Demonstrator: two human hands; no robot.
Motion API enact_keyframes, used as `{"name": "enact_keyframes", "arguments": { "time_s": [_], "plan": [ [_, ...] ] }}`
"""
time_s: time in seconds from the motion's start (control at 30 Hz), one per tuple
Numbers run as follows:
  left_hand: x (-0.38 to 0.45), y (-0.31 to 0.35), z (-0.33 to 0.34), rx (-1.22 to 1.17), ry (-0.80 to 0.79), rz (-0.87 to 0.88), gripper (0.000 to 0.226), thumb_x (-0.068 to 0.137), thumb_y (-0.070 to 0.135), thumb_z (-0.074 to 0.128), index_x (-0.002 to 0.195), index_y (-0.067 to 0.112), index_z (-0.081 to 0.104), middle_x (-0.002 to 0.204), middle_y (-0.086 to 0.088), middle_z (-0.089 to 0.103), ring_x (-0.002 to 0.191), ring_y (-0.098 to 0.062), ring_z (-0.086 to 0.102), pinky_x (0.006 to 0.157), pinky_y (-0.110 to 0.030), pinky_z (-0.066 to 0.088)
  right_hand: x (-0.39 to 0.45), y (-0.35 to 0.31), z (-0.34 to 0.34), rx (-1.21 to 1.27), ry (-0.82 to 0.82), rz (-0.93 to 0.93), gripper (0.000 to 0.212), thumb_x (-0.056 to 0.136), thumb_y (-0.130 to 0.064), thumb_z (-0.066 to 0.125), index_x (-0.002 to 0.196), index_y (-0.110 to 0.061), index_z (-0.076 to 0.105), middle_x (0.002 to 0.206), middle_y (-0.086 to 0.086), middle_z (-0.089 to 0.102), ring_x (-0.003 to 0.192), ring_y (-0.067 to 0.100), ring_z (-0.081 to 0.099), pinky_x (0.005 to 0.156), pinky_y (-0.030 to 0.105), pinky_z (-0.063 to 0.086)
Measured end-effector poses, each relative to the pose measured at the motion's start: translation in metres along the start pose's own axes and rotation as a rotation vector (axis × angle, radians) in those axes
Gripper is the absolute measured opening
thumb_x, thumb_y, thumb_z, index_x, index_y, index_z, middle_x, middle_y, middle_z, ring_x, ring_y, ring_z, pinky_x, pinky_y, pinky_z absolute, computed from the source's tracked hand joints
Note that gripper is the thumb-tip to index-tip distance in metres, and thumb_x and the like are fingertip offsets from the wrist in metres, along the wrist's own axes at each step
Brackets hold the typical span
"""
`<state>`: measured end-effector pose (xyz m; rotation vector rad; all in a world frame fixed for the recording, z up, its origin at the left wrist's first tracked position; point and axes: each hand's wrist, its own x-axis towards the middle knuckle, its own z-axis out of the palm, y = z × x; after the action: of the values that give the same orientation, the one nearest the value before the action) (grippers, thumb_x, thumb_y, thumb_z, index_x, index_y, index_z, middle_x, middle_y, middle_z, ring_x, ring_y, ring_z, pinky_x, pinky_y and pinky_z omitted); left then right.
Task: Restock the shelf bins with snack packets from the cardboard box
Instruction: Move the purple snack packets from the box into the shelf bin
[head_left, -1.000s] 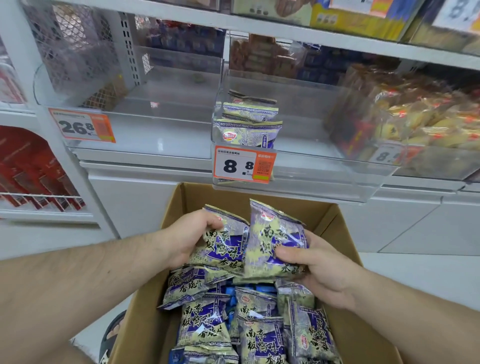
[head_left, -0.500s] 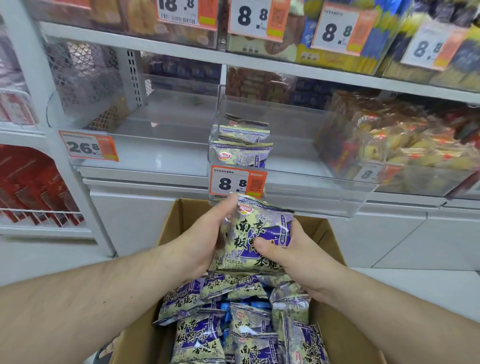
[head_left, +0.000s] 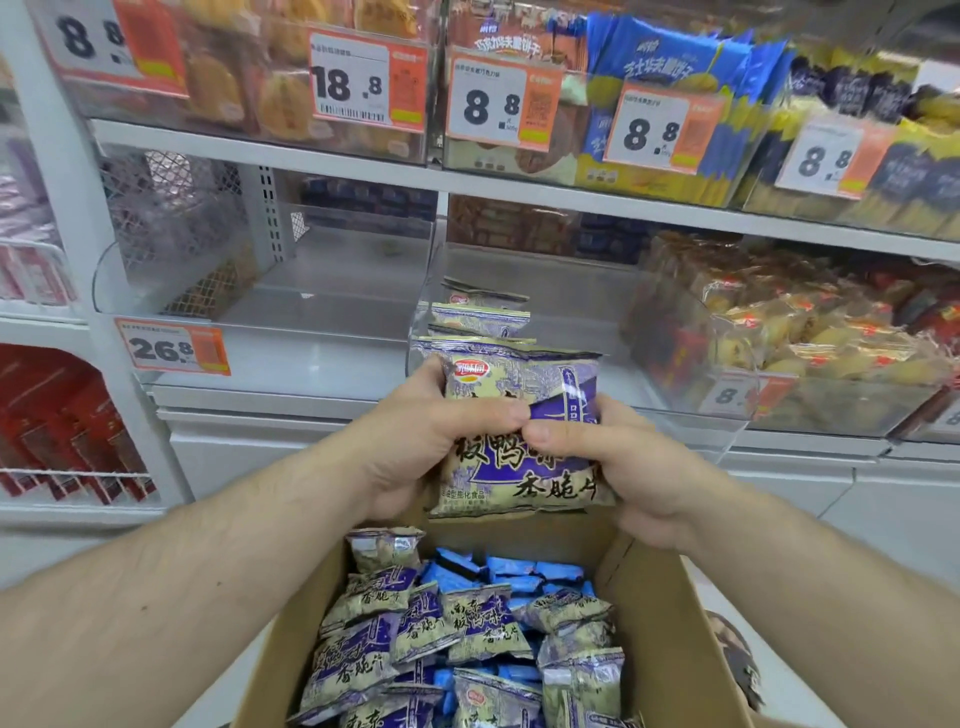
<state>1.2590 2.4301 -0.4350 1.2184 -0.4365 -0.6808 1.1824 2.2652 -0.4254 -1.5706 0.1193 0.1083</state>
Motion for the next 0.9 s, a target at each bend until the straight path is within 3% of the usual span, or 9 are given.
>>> {"name": "enact_keyframes", "arguments": {
  "time_s": [0.13, 0.27, 0.37, 0.43, 0.53, 0.6, 0.67, 0.77, 0.9],
  "plan": [
    [0.013, 0.013, 0.010, 0.129, 0.104, 0.056, 0.080, 0.058, 0.025, 0.091, 0.122, 0.011, 0.044, 0.101, -0.012, 0.072, 0.079, -0.021, 0.073, 0.062, -0.033, 0.060, 0.012, -0.017, -0.017, 0.064, -0.045, 0.077, 0.046, 0.067, -0.014, 0.069, 0.112, -0.006, 0.067, 0.110, 0.021, 0.070, 0.090, 0.033, 0.070, 0.079, 0.041, 0.059],
    [0.032, 0.020, -0.004, 0.635, 0.360, 0.392, 0.082, 0.060, 0.060, 0.080, 0.125, 0.035, 0.038, 0.116, 0.013, 0.047, 0.104, -0.001, 0.051, 0.082, -0.014, 0.045, 0.037, -0.039, -0.050, 0.072, 0.091, 0.092, 0.046, 0.061, -0.015, 0.077, 0.106, -0.005, 0.071, 0.116, 0.021, 0.068, 0.099, 0.033, 0.066, 0.095, 0.045, 0.051],
    [0.052, 0.014, -0.031, 1.136, 0.559, 0.629, 0.069, 0.074, 0.043, 0.070, 0.133, 0.024, 0.041, 0.122, 0.007, 0.037, 0.117, -0.013, 0.037, 0.100, -0.023, 0.030, 0.071, -0.055, -0.082, 0.067, 0.286, 0.059, 0.045, 0.058, -0.021, 0.076, 0.101, -0.008, 0.074, 0.112, 0.018, 0.070, 0.093, 0.030, 0.069, 0.088, 0.042, 0.056],
    [0.063, 0.005, -0.041, 1.268, 0.621, 0.607, 0.066, 0.080, 0.029, 0.069, 0.138, 0.016, 0.040, 0.130, -0.002, 0.037, 0.123, -0.020, 0.033, 0.101, -0.022, 0.021, 0.100, -0.056, -0.102, 0.018, 0.388, 0.053, 0.057, 0.053, -0.019, 0.081, 0.108, -0.005, 0.072, 0.105, 0.017, 0.072, 0.090, 0.030, 0.072, 0.080, 0.041, 0.059],
    [0.074, -0.011, -0.044, 1.088, 0.620, 0.533, 0.065, 0.090, 0.019, 0.062, 0.147, 0.015, 0.031, 0.147, -0.002, 0.034, 0.134, -0.013, 0.032, 0.107, -0.019, 0.021, 0.141, -0.044, -0.128, -0.112, 0.544, 0.052, 0.060, 0.054, -0.017, 0.090, 0.109, -0.002, 0.069, 0.095, 0.012, 0.075, 0.092, 0.030, 0.072, 0.090, 0.046, 0.055],
    [0.078, -0.015, -0.044, 0.877, 0.666, 0.501, 0.063, 0.094, 0.014, 0.057, 0.149, 0.018, 0.028, 0.151, 0.002, 0.037, 0.135, -0.006, 0.036, 0.108, -0.021, 0.030, 0.165, -0.031, -0.142, -0.159, 0.618, 0.087, 0.065, 0.055, -0.020, 0.092, 0.110, -0.002, 0.064, 0.097, 0.008, 0.072, 0.088, 0.025, 0.069, 0.089, 0.039, 0.054],
    [0.079, -0.018, -0.045, 0.783, 0.719, 0.491, 0.057, 0.096, 0.006, 0.051, 0.148, 0.018, 0.032, 0.147, 0.003, 0.044, 0.132, -0.006, 0.042, 0.101, -0.008, 0.031, 0.183, -0.019, -0.149, -0.185, 0.617, 0.123, 0.057, 0.060, -0.017, 0.091, 0.107, -0.001, 0.064, 0.093, 0.007, 0.070, 0.084, 0.019, 0.066, 0.087, 0.035, 0.051],
    [0.077, -0.020, -0.047, 0.732, 0.717, 0.494, 0.050, 0.098, 0.003, 0.046, 0.146, 0.015, 0.038, 0.144, 0.005, 0.048, 0.131, -0.004, 0.043, 0.091, 0.008, 0.026, 0.204, -0.002, -0.149, -0.179, 0.533, 0.167, 0.056, 0.064, -0.009, 0.089, 0.113, -0.002, 0.062, 0.093, 0.012, 0.075, 0.083, 0.027, 0.073, 0.084, 0.044, 0.058],
    [0.074, -0.021, -0.048, 0.746, 0.699, 0.501, 0.050, 0.097, 0.003, 0.047, 0.144, 0.017, 0.037, 0.138, 0.008, 0.050, 0.127, -0.004, 0.047, 0.095, -0.002, 0.031, 0.215, 0.017, -0.142, -0.359, 0.556, 0.132, 0.043, 0.067, -0.020, 0.089, 0.101, -0.009, 0.067, 0.095, 0.004, 0.072, 0.078, 0.015, 0.067, 0.066, 0.026, 0.052]
  ]
}}
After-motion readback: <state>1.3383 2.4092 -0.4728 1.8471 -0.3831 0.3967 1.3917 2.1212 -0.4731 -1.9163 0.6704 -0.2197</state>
